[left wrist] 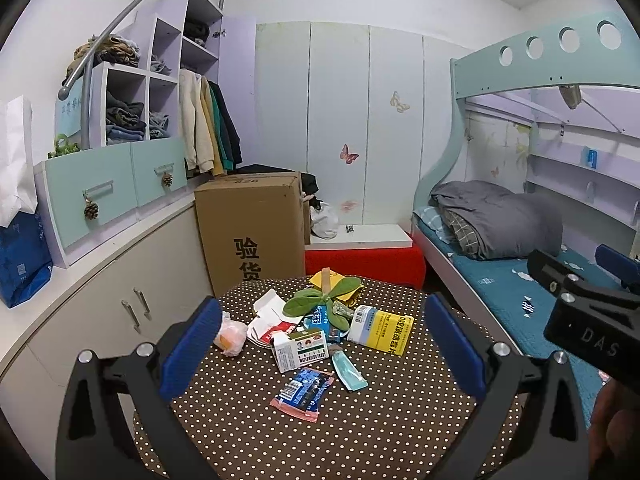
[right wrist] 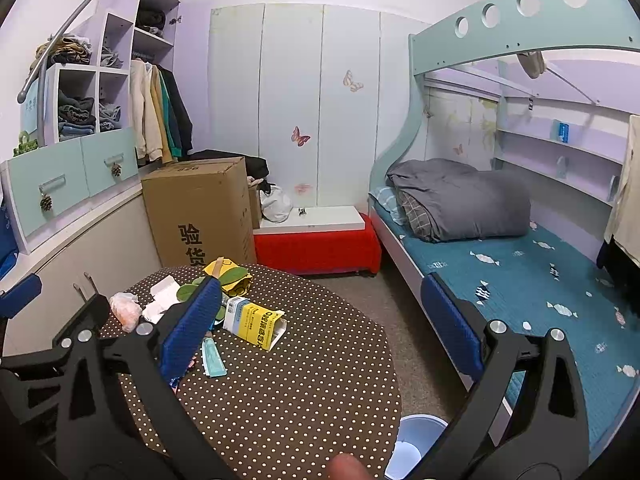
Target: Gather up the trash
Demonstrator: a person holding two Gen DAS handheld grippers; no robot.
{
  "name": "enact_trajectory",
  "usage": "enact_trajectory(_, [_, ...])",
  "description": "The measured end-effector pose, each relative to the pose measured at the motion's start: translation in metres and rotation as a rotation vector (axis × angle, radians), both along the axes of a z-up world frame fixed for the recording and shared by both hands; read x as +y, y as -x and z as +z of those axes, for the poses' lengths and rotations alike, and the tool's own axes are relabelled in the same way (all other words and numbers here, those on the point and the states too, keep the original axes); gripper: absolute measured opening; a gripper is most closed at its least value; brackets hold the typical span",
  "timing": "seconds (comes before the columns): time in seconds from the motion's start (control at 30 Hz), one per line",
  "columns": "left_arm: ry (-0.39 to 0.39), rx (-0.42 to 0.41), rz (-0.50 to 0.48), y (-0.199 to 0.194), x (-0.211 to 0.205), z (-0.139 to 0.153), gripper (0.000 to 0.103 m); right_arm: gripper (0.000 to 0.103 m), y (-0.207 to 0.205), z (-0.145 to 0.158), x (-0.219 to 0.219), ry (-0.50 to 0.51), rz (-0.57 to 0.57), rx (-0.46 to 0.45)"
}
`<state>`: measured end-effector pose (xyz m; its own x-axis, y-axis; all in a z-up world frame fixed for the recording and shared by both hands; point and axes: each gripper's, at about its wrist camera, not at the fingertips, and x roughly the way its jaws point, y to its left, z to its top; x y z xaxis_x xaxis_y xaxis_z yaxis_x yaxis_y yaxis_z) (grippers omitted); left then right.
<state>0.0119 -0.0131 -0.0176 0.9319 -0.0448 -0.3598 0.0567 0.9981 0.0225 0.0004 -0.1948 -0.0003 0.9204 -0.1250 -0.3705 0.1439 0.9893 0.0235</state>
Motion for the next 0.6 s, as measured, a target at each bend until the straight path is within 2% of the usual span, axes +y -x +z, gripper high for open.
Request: enact_trajectory(0.6, [-0.008, 0.007, -0.007, -0.0031, -0.0009, -0.003, 0.099, 0.097, -0.003, -0.0067, 0.0001, 0.0, 0.0, 0.004])
